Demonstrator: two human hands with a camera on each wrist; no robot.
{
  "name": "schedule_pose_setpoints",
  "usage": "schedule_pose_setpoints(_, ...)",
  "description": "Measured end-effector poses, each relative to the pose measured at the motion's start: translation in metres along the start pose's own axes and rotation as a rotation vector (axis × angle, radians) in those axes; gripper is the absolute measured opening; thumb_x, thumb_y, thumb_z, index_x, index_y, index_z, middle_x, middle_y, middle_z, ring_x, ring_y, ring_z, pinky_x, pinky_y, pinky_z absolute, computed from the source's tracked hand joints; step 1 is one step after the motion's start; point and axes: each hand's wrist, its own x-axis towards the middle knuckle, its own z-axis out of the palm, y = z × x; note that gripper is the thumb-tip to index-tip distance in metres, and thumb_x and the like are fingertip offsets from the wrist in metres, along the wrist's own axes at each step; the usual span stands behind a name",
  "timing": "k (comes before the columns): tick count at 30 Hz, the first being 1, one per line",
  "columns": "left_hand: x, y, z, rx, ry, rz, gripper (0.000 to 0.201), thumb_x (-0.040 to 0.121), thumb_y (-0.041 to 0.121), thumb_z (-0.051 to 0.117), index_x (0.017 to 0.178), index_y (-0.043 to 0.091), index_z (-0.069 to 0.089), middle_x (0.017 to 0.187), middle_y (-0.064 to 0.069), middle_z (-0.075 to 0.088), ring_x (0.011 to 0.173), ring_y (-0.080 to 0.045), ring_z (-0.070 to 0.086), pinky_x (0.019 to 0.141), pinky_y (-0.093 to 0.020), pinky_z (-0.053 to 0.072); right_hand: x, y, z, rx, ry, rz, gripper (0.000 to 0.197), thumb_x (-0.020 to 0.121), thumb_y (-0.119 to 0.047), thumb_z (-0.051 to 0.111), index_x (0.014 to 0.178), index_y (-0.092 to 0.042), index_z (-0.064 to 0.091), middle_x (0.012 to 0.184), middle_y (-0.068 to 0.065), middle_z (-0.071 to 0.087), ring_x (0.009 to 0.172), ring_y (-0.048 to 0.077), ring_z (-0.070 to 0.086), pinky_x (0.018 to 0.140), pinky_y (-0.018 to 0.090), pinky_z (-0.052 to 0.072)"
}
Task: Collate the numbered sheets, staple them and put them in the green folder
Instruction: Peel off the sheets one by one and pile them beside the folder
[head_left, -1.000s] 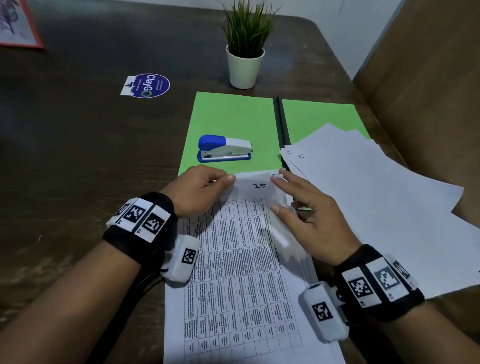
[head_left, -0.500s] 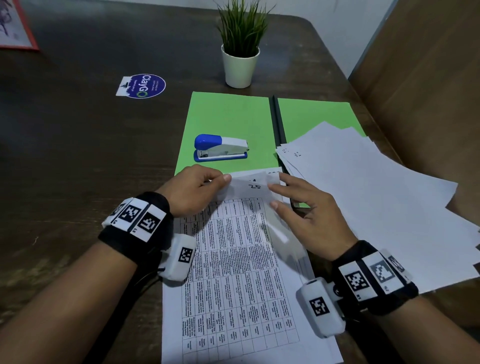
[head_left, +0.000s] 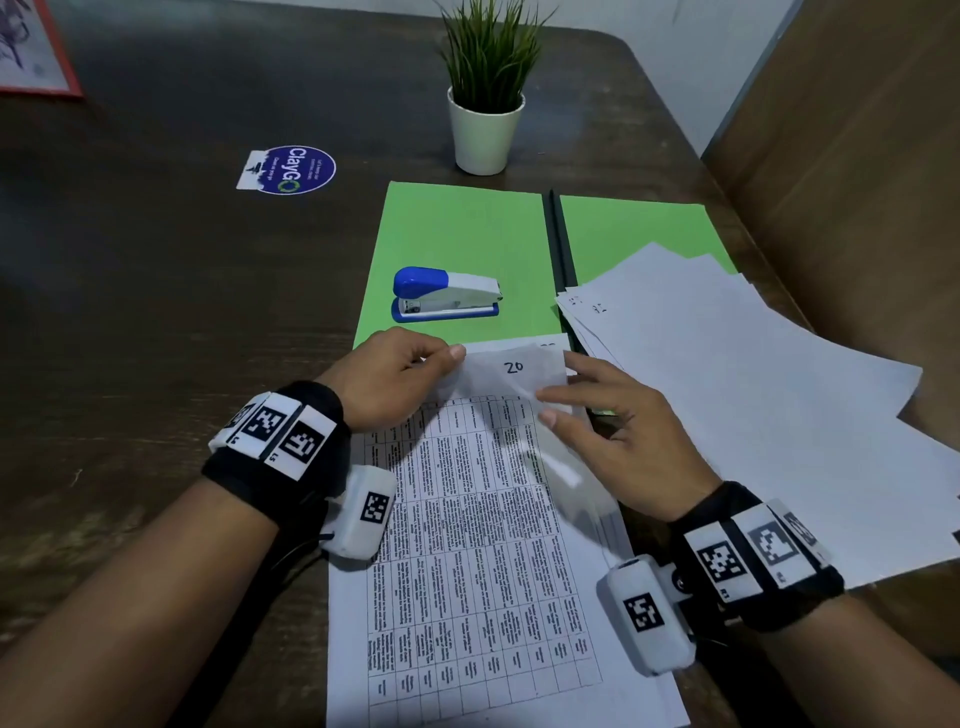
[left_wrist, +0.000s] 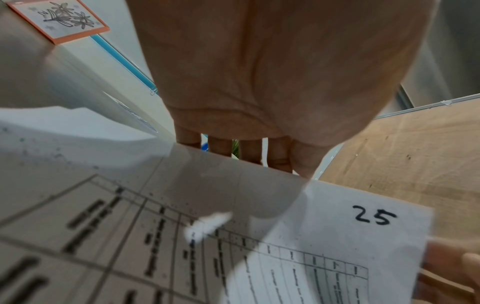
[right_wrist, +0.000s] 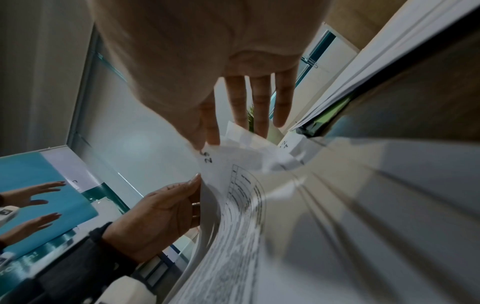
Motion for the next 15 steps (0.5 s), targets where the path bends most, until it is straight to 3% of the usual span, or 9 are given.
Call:
schedule_pose_setpoints(4,0.000,0.002,0.000,-0.052,-0.002,-0.030,0.044,0.100,0.049,0.048,0.072,0.022,0.068,0.060,0.006,0.058,0.055,-0.010,0.052,0.061,-0.029,0.043,0.002,0.005,0.003,0.003,-0.170,-0.002,0.037,0.084,-0.064,0.061,0.102,-0.036,0.077,0.143,-0.019,0.047,0.134,0.005,0.044,0.109,0.044,0.043)
schedule_pose_setpoints(6,-0.001,0.002,0.000,-0.037,-0.011,-0.049,0.031,0.095,0.050,0.058,0.079,0.027,0.072,0.073,0.010,0.069,0.064,-0.007,0.062,0.066,-0.028,0.050,0.001,0.009,0.005,-0.027,-0.190,0.010,0.040,0.085,-0.071,0.054,0.098,-0.041,0.077,0.145,-0.019,0.043,0.137,0.008,0.040,0.111,0.046,0.039)
schedule_pose_setpoints(8,-0.001,-0.001,-0.001,-0.037,-0.046,-0.054,0.018,0.088,0.045,0.071,0.088,0.027,0.074,0.085,0.010,0.074,0.075,-0.007,0.068,0.072,-0.030,0.055,0.001,0.012,0.006,-0.067,-0.185,0.018,0.041,0.084,-0.074,0.051,0.091,-0.043,0.078,0.148,-0.017,0.042,0.140,0.008,0.036,0.112,0.048,0.036)
schedule_pose_setpoints(10,-0.001,-0.003,-0.001,-0.053,-0.084,-0.051,0.007,0.082,0.031,0.080,0.086,0.028,0.076,0.087,0.012,0.074,0.078,-0.006,0.068,0.074,-0.030,0.053,0.001,0.012,0.005,-0.085,-0.184,0.019,0.041,0.083,-0.074,0.053,0.084,-0.042,0.078,0.147,-0.014,0.045,0.139,0.009,0.037,0.111,0.048,0.037)
schedule_pose_setpoints(13,-0.001,-0.003,-0.002,-0.048,-0.103,-0.051,0.013,0.075,0.017,0.085,0.079,0.027,0.078,0.091,0.010,0.074,0.087,-0.009,0.069,0.082,-0.033,0.055,-0.003,0.008,0.005,-0.079,-0.200,-0.029,0.043,0.085,-0.065,0.057,0.072,-0.031,0.078,0.118,-0.017,0.066,0.119,0.009,0.052,0.093,0.045,0.049)
schedule_pose_setpoints(15,-0.001,0.000,-0.002,-0.046,-0.118,-0.054,0.016,0.075,0.012,0.085,0.079,0.026,0.079,0.091,0.009,0.076,0.088,-0.010,0.071,0.086,-0.035,0.058,-0.005,0.002,0.007,-0.079,-0.214,-0.034,0.042,0.085,-0.063,0.059,0.065,-0.030,0.075,0.094,-0.018,0.068,0.104,0.010,0.058,0.083,0.043,0.052)
